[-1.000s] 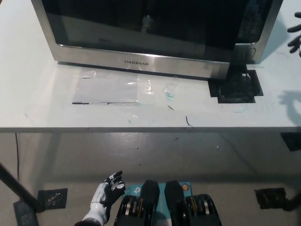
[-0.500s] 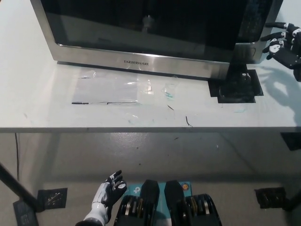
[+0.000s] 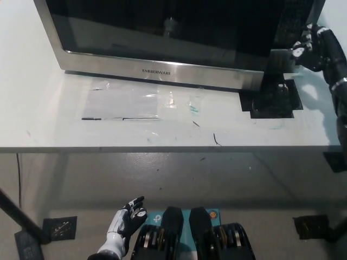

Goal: A microwave is kept infront of the robot with its door slightly ajar. The robot uses its right hand to push the door towards the left to open it.

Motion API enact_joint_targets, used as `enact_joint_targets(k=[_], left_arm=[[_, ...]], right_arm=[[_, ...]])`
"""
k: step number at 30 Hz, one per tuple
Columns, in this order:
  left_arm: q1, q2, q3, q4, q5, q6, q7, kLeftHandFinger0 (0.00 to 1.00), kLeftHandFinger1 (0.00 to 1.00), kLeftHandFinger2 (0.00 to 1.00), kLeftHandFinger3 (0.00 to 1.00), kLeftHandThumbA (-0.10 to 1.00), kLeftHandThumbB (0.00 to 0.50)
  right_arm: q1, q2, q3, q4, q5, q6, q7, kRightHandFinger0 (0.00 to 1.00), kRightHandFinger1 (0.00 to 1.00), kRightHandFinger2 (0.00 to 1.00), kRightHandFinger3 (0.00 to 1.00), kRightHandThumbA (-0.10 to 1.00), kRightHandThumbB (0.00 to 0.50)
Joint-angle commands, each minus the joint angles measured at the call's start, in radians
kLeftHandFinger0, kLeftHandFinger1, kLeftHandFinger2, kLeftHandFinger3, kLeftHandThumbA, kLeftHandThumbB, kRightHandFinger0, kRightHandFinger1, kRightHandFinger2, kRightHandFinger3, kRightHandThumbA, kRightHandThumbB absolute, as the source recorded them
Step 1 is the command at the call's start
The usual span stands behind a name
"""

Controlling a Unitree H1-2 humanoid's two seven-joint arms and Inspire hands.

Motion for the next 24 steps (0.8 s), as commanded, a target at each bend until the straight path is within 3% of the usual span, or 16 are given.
enact_joint_targets(k=[1,6,11,15,17,19,23,24], left_arm=[[-0.025,0.002,-0.012,-0.008,0.004,-0.031,-0.015,0.95,0.95,0.95,0.87,0.24,0.254],[-0.024,0.007,-0.024,-0.009,0.012,-0.020,-0.020,1.00,0.98,0.99,0.91,0.23,0.194],[-0.025,0.006,-0.024,-0.019,0.012,0.002,-0.011,1.00,1.00,1.00,0.93,0.23,0.208],[-0.028,0.005,-0.025,-0.012,0.011,-0.002,-0.007,0.96,0.94,0.95,0.87,0.22,0.213],[-0.028,0.010,-0.028,-0.016,0.011,0.001,-0.012,0.97,0.94,0.95,0.86,0.22,0.206],[-0.025,0.008,-0.023,-0.022,0.000,0.002,-0.021,0.95,0.94,0.96,0.87,0.21,0.207],[-0.030,0.012,-0.027,-0.004,0.003,-0.023,-0.027,0.97,0.98,0.99,0.90,0.23,0.215],[-0.027,0.009,-0.025,-0.010,0.002,-0.020,-0.022,0.95,0.94,0.96,0.86,0.23,0.237]], right_arm=[[-0.087,0.032,0.007,0.004,-0.037,-0.077,-0.041,0.28,0.32,0.39,0.58,0.09,0.201],[-0.096,0.069,0.016,0.005,-0.041,-0.055,-0.028,0.29,0.33,0.40,0.59,0.09,0.198],[-0.122,0.129,0.028,0.010,-0.044,-0.047,-0.028,0.25,0.30,0.37,0.55,0.15,0.213],[-0.096,0.158,0.053,-0.044,-0.064,-0.062,-0.021,0.19,0.27,0.36,0.52,0.17,0.203],[-0.079,0.167,0.057,-0.082,-0.067,-0.043,-0.022,0.19,0.27,0.36,0.53,0.15,0.202],[-0.026,0.174,0.074,-0.163,-0.062,-0.049,0.002,0.23,0.30,0.41,0.56,0.07,0.187],[0.031,0.191,0.074,-0.264,-0.035,-0.005,0.019,0.22,0.28,0.38,0.58,0.12,0.207],[0.070,0.197,0.085,-0.327,-0.035,0.008,0.026,0.20,0.27,0.37,0.55,0.17,0.207]])
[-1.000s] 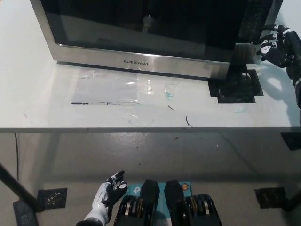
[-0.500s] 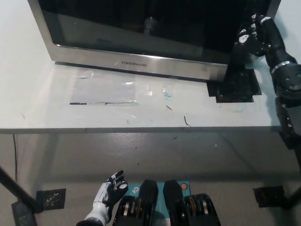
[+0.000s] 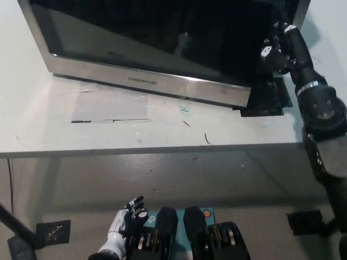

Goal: A microwave is kept infront of the robot with its door slightly ajar. The robot uses its right hand to push the door towards the left to open it.

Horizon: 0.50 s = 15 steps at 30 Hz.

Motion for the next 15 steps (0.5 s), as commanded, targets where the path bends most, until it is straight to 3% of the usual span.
enact_joint_targets(k=[1,5,11,15], left_arm=[[-0.025,0.001,-0.004,-0.009,-0.006,-0.026,-0.023,0.96,0.95,0.96,0.86,0.22,0.240],[-0.041,0.005,-0.001,-0.001,-0.007,-0.013,-0.020,0.93,0.91,0.92,0.79,0.21,0.235],[-0.046,0.006,-0.002,0.002,-0.003,-0.015,-0.015,0.92,0.91,0.92,0.81,0.21,0.248],[-0.045,0.002,-0.002,-0.008,-0.001,0.001,-0.007,0.94,0.94,0.94,0.82,0.21,0.253]], right_arm=[[0.010,0.084,0.054,-0.186,0.018,0.034,0.070,0.20,0.27,0.38,0.55,0.18,0.208],[0.124,0.109,0.060,-0.337,0.051,0.021,0.081,0.23,0.30,0.40,0.58,0.12,0.183],[0.254,0.117,0.082,-0.514,0.068,0.036,0.106,0.29,0.33,0.44,0.60,0.14,0.161],[0.321,0.129,0.083,-0.606,0.100,0.064,0.122,0.30,0.33,0.42,0.58,0.10,0.162]])
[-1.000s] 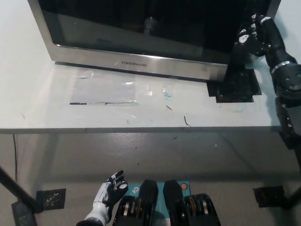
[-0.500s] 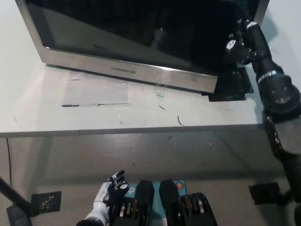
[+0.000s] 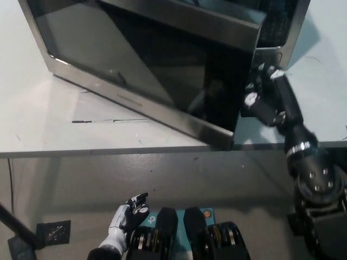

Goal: A microwave is kept infront of the robot with its door slightly ajar. The robot uses its right hand to push the door towards the left to open it.

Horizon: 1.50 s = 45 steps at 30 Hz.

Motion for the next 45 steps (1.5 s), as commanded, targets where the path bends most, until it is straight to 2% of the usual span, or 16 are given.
enact_joint_targets(k=[1,5,14,18,25,29,33,34,35,37,39,40,41,43,44,45], left_arm=[[-0.024,0.003,-0.004,-0.011,0.003,-0.006,-0.007,0.94,0.93,0.93,0.82,0.21,0.250],[-0.026,0.004,-0.001,-0.006,-0.002,-0.013,-0.012,0.94,0.91,0.91,0.78,0.19,0.250],[-0.029,0.005,-0.007,-0.001,0.003,-0.015,-0.014,0.95,0.95,0.95,0.85,0.21,0.242],[-0.041,-0.002,-0.007,0.011,-0.001,-0.020,-0.016,0.93,0.92,0.92,0.82,0.19,0.221],[-0.045,-0.002,-0.006,0.009,0.002,-0.006,-0.011,0.87,0.89,0.91,0.81,0.18,0.202],[-0.048,-0.004,0.002,0.013,-0.012,-0.010,-0.022,0.93,0.93,0.95,0.80,0.11,0.194],[-0.055,-0.005,0.008,0.020,-0.028,-0.014,-0.044,0.96,0.97,0.99,0.82,0.09,0.151],[-0.057,-0.005,0.012,0.029,-0.030,-0.017,-0.042,0.93,0.96,0.98,0.84,0.09,0.076],[-0.058,-0.008,0.013,0.031,-0.029,-0.028,-0.036,0.90,0.92,0.92,0.75,0.08,0.072],[-0.061,-0.009,0.013,0.026,-0.017,0.013,-0.011,0.76,0.76,0.76,0.69,0.11,0.096],[-0.059,-0.001,-0.021,0.014,0.034,0.011,0.007,0.78,0.80,0.85,0.86,0.23,0.034],[-0.061,0.016,-0.073,0.004,0.106,0.033,0.026,0.75,0.80,0.88,0.94,0.35,0.013],[-0.065,0.031,-0.117,0.006,0.162,0.037,0.041,0.79,0.85,0.94,0.98,0.44,0.001],[-0.089,0.059,-0.205,0.046,0.250,-0.019,0.071,0.87,0.90,0.99,1.00,0.35,0.011],[-0.113,0.073,-0.257,0.063,0.300,0.058,0.077,0.96,0.99,1.00,1.00,0.32,0.040],[-0.162,0.076,-0.293,0.163,0.314,0.018,0.083,1.00,1.00,1.00,1.00,0.23,0.087]], right_arm=[[-0.003,0.043,0.036,-0.116,0.069,0.013,0.081,0.27,0.31,0.40,0.54,0.10,0.179],[0.072,0.060,0.054,-0.189,0.091,0.002,0.101,0.32,0.36,0.46,0.60,0.07,0.141],[0.182,0.112,0.093,-0.275,0.104,0.015,0.115,0.33,0.35,0.41,0.58,0.03,0.149],[0.211,0.125,0.103,-0.284,0.108,0.012,0.128,0.32,0.37,0.44,0.59,0.07,0.139],[0.268,0.181,0.178,-0.295,0.110,-0.002,0.149,0.25,0.30,0.39,0.54,0.13,0.163],[0.284,0.201,0.228,-0.296,0.091,-0.013,0.161,0.21,0.29,0.37,0.53,0.20,0.179],[0.293,0.212,0.265,-0.303,0.085,-0.006,0.166,0.20,0.28,0.36,0.52,0.21,0.182],[0.298,0.217,0.292,-0.302,0.079,-0.010,0.175,0.20,0.27,0.36,0.53,0.18,0.169],[0.302,0.222,0.301,-0.304,0.090,0.005,0.180,0.19,0.26,0.35,0.54,0.15,0.163],[0.303,0.219,0.325,-0.304,0.049,-0.001,0.171,0.18,0.24,0.34,0.54,0.17,0.172],[0.307,0.216,0.347,-0.307,0.041,0.004,0.177,0.22,0.27,0.36,0.53,0.17,0.172],[0.310,0.217,0.356,-0.307,0.037,0.004,0.178,0.21,0.27,0.36,0.53,0.15,0.177],[0.310,0.217,0.362,-0.308,0.037,0.003,0.180,0.21,0.27,0.36,0.52,0.13,0.168],[0.311,0.213,0.379,-0.305,0.030,-0.002,0.185,0.21,0.27,0.36,0.53,0.12,0.167],[0.309,0.212,0.391,-0.305,0.020,0.000,0.187,0.20,0.26,0.36,0.53,0.13,0.168],[0.309,0.211,0.403,-0.307,0.006,0.014,0.187,0.19,0.26,0.36,0.53,0.16,0.172]])
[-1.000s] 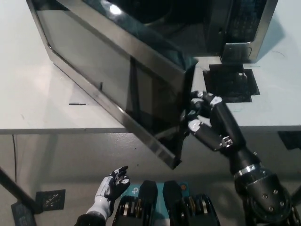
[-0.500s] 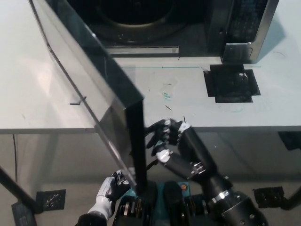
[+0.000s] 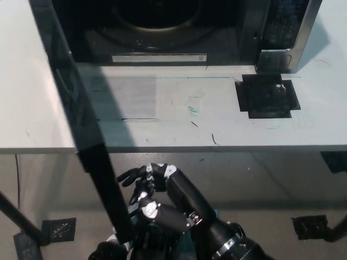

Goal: A microwave is kept infront of the robot with its door slightly ajar. The robot uses its right hand to push the door towards the left to open it.

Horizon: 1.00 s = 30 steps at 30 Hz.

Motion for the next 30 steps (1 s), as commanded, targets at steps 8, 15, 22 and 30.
enact_joint_targets(k=[8,15,22,30], left_arm=[[-0.146,0.038,-0.172,0.152,0.193,-0.019,0.096,1.00,1.00,1.00,1.00,0.22,0.087],[-0.161,0.041,-0.165,0.163,0.200,-0.025,0.095,1.00,1.00,1.00,1.00,0.22,0.087],[-0.066,-0.024,0.107,0.040,-0.124,-0.064,0.019,0.99,0.99,0.97,0.85,0.21,0.236],[-0.055,-0.042,0.177,0.017,-0.098,-0.061,-0.027,0.84,0.83,0.84,0.72,0.16,0.250]], right_arm=[[-0.013,0.011,0.044,-0.050,-0.054,-0.007,0.028,0.18,0.25,0.35,0.53,0.17,0.169],[-0.025,0.018,0.039,-0.042,-0.058,-0.010,0.029,0.17,0.25,0.35,0.53,0.17,0.169],[0.179,-0.167,-0.252,-0.196,0.100,-0.047,-0.028,0.39,0.40,0.47,0.62,0.13,0.126],[0.302,-0.195,-0.519,-0.054,0.075,-0.134,-0.113,0.37,0.40,0.49,0.65,0.08,0.117]])
